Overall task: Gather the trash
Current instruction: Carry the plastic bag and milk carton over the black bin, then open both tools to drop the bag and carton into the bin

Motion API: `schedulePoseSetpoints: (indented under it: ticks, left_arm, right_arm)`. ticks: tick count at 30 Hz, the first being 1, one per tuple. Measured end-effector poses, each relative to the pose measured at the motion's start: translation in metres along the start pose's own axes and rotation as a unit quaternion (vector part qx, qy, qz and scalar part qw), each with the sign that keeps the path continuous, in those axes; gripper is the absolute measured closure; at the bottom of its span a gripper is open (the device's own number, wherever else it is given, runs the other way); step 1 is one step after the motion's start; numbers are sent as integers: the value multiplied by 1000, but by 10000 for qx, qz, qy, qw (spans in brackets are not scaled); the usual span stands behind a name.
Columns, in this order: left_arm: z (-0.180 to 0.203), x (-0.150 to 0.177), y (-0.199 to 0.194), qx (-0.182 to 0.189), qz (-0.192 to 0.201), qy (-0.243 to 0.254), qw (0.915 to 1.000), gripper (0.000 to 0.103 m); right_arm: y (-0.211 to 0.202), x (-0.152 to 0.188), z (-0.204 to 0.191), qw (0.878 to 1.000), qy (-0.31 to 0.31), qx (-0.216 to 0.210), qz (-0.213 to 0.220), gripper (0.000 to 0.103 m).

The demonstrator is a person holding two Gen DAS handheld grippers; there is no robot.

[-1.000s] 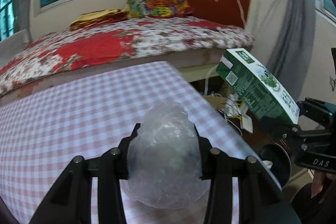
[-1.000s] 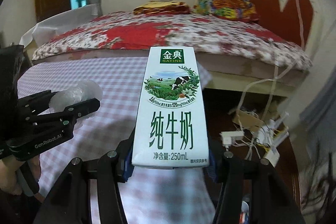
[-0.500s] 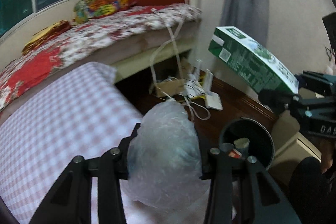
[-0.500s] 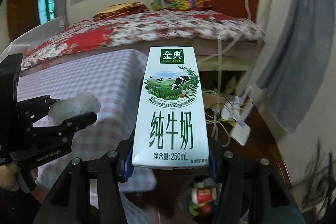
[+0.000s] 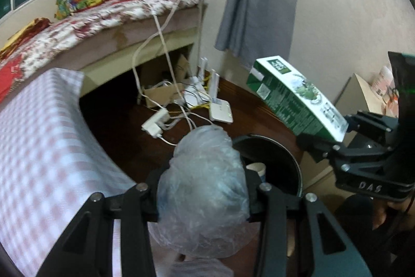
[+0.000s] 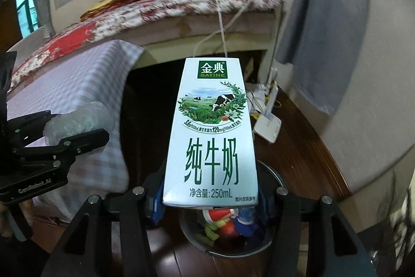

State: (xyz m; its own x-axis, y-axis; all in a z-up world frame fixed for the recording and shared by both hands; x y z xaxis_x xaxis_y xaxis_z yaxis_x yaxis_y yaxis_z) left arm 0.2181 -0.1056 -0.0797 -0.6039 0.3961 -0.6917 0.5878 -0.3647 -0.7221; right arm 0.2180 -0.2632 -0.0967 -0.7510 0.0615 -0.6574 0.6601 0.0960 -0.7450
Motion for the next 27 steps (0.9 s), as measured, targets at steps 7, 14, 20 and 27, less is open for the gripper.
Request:
schedulePoseSetpoints:
  ticks: [7,14,20,27]
  left_arm:
    - [31,4,30,258,-286,-2,9993,59]
    - [53,13,63,562,-606,70,9966,59]
    - [68,25,94,875,-891,59,9921,59]
    - [84,42,131,1022,-1424,132,9844,59]
  right_arm:
    - [18,19,30,9994,193,65,-280,47]
    - [41,50,60,9967,309,166,-725,46]
    - [64,79,73,9925,222,137,-1193,46]
    - [103,110,84,9838,125,153,-1784,46]
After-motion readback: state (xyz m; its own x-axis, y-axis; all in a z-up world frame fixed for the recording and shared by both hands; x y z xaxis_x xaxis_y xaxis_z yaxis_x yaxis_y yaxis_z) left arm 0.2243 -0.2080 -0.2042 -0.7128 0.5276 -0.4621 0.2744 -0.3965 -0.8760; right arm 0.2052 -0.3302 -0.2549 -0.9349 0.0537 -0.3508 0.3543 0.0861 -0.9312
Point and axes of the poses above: each gripper's, at about its wrist camera, not at the fingertips, and y roughly the way its jaws point, z to its right, x to its underside, the point moved 7 cm from there along y, roughly the way its jaws point, and after that the axes turned 8 degrees about y, right-handed, at the moved point
